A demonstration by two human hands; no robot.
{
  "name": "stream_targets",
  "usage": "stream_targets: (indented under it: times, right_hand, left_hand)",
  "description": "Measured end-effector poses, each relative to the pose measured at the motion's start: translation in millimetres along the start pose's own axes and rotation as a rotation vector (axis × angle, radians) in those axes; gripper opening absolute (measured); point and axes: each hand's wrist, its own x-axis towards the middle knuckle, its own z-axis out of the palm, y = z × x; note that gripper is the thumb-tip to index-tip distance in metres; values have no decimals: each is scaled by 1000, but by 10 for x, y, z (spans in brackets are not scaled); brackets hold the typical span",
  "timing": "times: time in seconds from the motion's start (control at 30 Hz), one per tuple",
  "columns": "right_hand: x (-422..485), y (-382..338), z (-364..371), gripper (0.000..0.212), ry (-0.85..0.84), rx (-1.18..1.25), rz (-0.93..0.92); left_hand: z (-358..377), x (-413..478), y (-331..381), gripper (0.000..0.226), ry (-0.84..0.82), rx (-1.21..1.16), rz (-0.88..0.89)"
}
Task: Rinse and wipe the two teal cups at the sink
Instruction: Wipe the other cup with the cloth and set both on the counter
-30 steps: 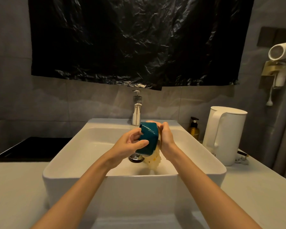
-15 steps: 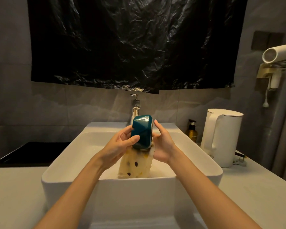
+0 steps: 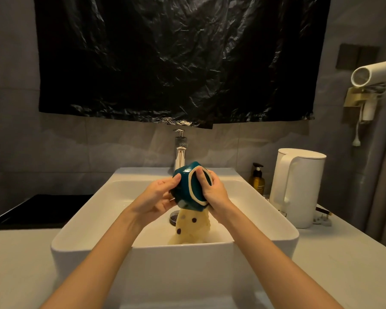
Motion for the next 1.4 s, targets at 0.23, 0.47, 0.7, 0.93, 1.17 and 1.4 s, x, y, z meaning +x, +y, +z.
stream_targets:
  times: [0.23,0.47,0.7,0.93,1.17,1.4]
  right_hand:
    - [-7,-37,16,25,51,75,-128]
    - [-115,-34,-18,24,51,-79,-453]
    - [-113,40,87,28,-86,-479,-732]
    - [-102,-122,-16,23,16,115,15]
    - [-106,-53,-37,24,167,-105,-413]
    - [-122,132,28,42,-69,-601,-987]
  left_hand:
    - [-37,50,-25,27,-4,2,112]
    - [-52,38,-153,20,68,271,188]
    - [-65,15,-175,31,55,419,225]
    - [-33,-39,-71,31,-17,157,158]
    - [-62,-56,-5,18,156,-43,130]
    - [-78,-72,13,17,197,-69,129]
